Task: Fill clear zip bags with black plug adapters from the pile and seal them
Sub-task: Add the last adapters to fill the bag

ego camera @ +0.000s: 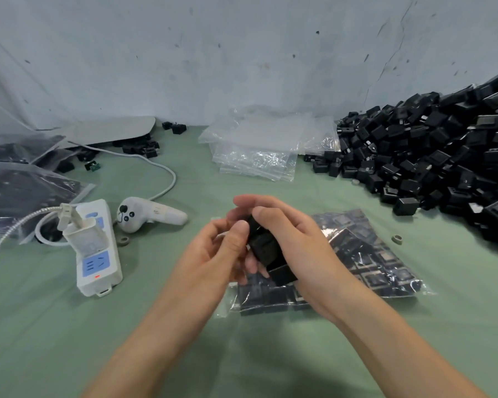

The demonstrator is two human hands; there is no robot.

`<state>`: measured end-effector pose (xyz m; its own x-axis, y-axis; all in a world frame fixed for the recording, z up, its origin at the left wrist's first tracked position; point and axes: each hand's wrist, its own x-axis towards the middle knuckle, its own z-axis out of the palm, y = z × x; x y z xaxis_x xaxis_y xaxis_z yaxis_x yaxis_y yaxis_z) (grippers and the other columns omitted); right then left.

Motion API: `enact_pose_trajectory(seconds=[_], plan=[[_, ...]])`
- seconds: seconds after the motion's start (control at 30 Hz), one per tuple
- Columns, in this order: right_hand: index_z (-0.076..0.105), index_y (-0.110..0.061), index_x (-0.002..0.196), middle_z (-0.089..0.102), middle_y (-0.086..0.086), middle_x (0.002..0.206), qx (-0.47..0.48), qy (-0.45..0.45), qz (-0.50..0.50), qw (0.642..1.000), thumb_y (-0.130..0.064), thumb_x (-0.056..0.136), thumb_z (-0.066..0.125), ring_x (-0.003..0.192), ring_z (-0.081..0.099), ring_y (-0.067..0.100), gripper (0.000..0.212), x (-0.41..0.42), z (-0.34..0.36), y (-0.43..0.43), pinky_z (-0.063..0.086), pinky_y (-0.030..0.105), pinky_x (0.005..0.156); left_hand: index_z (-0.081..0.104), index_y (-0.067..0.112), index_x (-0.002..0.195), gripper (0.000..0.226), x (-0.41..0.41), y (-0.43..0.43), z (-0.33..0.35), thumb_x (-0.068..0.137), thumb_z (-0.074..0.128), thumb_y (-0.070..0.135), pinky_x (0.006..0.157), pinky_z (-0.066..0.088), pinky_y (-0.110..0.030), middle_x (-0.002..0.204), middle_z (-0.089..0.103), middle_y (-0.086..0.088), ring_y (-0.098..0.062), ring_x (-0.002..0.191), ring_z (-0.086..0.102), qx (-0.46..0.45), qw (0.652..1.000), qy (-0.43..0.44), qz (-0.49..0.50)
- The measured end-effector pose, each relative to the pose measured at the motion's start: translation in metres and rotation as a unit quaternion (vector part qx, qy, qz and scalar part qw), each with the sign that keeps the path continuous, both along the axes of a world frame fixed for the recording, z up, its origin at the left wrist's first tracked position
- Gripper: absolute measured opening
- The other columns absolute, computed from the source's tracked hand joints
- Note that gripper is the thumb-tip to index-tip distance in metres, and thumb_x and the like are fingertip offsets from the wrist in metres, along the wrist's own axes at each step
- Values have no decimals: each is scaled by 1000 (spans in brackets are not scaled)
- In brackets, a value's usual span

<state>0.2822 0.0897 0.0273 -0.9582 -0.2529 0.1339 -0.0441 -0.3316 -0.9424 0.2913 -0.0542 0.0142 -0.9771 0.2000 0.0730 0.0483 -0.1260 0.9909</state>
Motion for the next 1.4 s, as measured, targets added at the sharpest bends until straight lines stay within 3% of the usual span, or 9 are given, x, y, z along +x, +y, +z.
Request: enact_pose_trajectory(seconds=[0.27, 0.47, 0.57, 0.73, 0.83, 0.97, 1.07, 1.27, 1.4], plan=[[71, -32, 116, 73, -3, 116, -1, -14, 11, 1000, -31, 99, 56, 52, 61, 16, 23, -4, -1, 2, 41, 24, 44, 74, 15, 78, 25, -9, -29, -1, 88, 59, 32, 46, 47, -25, 65, 62, -7, -18, 56, 60, 8, 997, -46, 55], [76, -18, 91, 70, 0, 80, -97, -114, -140, 979, -34, 90, 63, 51, 55, 13, 20, -16, 10, 46, 40, 23, 40, 64, 39, 98, 17, -11, -80, -14, 88, 71, 27, 68, 52, -32, 85, 74, 1, -10, 65, 65, -297, 943, 20, 149], [71, -17, 89, 67, -2, 72, 51, -75, -214, 973, -31, 98, 57, 50, 54, 14, 23, -18, 11, 67, 40, 23, 42, 61, 55, 99, 33, -6, -76, -22, 87, 72, 26, 62, 51, -21, 90, 71, 11, -7, 67, 63, -372, 925, 42, 68], [71, -23, 86, 66, -2, 70, 293, 64, -292, 908, -31, 96, 59, 49, 54, 13, 17, -19, 5, 79, 41, 24, 49, 64, 56, 112, 51, 0, -50, -22, 95, 61, 9, 79, 53, -21, 100, 74, 8, -7, 84, 66, -303, 949, 63, -58], [69, -29, 86, 67, -3, 71, 394, 91, -296, 866, -37, 95, 58, 56, 55, 16, 16, -20, -1, 83, 46, 34, 57, 74, 34, 106, 41, -5, -41, -24, 99, 50, 1, 80, 53, -24, 103, 76, 9, -17, 91, 68, -214, 977, -9, 3], [67, -43, 92, 66, -17, 74, 544, 115, -268, 787, -43, 93, 55, 65, 57, 5, 12, -18, 0, 97, 52, 35, 68, 76, 44, 95, 21, -3, -31, -23, 87, 57, 47, 80, 51, -17, 98, 76, 11, -3, 84, 68, -178, 983, -27, 26], [67, -50, 98, 61, -22, 89, 623, 129, -185, 749, -50, 92, 54, 85, 58, 3, 14, -16, 3, 99, 52, 38, 81, 71, 55, 98, 22, 1, -23, -27, 78, 65, 50, 77, 46, -7, 98, 75, 18, 1, 92, 68, -220, 975, -9, 5], [63, -56, 108, 55, -22, 102, 657, 162, -109, 728, -57, 94, 54, 90, 53, 0, 17, -14, -6, 87, 42, 25, 70, 75, 18, 96, 12, -3, -19, -30, 92, 66, 11, 70, 49, -7, 89, 78, 2, -6, 84, 72, -159, 985, -38, 56], [63, -58, 107, 55, -23, 99, 643, 169, -100, 740, -56, 94, 53, 91, 52, -2, 17, -13, -6, 88, 35, 16, 67, 69, 6, 99, 12, -4, -24, -29, 94, 59, 8, 63, 48, -9, 89, 78, -5, -6, 73, 69, -140, 988, -47, 33]])
